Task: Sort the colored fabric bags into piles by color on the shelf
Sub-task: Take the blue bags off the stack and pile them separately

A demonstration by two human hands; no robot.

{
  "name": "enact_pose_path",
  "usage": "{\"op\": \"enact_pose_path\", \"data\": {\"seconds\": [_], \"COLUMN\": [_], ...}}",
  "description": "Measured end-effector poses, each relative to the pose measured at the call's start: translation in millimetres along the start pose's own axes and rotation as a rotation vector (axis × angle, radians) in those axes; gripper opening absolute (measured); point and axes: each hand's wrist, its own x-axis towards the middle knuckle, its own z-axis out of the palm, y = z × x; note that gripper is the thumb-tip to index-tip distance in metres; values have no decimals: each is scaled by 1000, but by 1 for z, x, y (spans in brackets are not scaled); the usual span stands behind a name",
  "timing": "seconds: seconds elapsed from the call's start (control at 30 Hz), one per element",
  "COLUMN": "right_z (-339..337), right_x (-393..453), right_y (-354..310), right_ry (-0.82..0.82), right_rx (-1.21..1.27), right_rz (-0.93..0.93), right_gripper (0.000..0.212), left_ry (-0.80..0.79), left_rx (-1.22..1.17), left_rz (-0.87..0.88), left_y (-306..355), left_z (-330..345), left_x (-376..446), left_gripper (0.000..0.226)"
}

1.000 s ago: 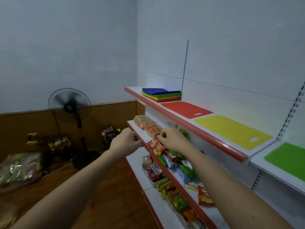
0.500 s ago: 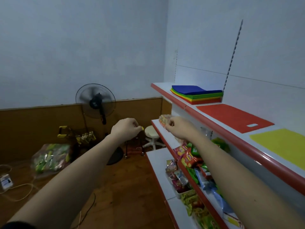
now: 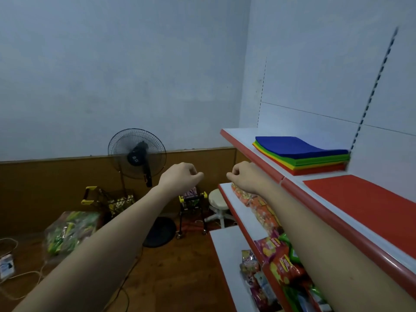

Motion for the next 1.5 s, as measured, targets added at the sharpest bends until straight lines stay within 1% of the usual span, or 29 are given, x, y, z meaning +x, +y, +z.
{"op": "enact_pose_path", "data": {"seconds": [0.2, 0.53, 0.67, 0.8, 0.93, 1.1, 1.27, 1.33, 1.4, 1.43, 1.5], "right_z": [20, 51, 48, 40, 35, 14, -10, -17, -20, -18, -11], "right_x": [82, 200, 233, 255, 278, 284, 255, 240, 226, 220, 210], "right_y": [-4, -6, 9, 31, 68, 108, 140, 156, 172, 181, 193], "right_ry": [40, 107, 160, 225, 288, 448, 747, 880, 1008, 1049, 1072], "right_rx": [14, 94, 133, 115, 116, 130, 38, -46, -144, -191, -237], "right_rz": [31, 140, 195, 227, 308, 418, 563, 664, 771, 830, 989], "right_gripper": [30, 29, 27, 27, 25, 18, 12, 11, 14, 18, 24], "left_ry": [-24, -83, -176, -183, -223, -328, -338, -358, -369, -369, -384], "left_rx": [-7, -130, -259, -368, -464, -515, -627, -660, -686, -695, -703], "left_rz": [76, 251, 306, 393, 486, 604, 701, 704, 702, 705, 710], "left_y": [-26, -78, -76, -63, -27, 23, 72, 87, 102, 110, 124], "left_z": [17, 34, 50, 66, 100, 139, 169, 188, 207, 215, 232], "left_x": [83, 219, 272, 320, 367, 420, 455, 466, 477, 482, 488], "left_gripper": [34, 31, 32, 29, 23, 17, 14, 12, 13, 18, 29]}}
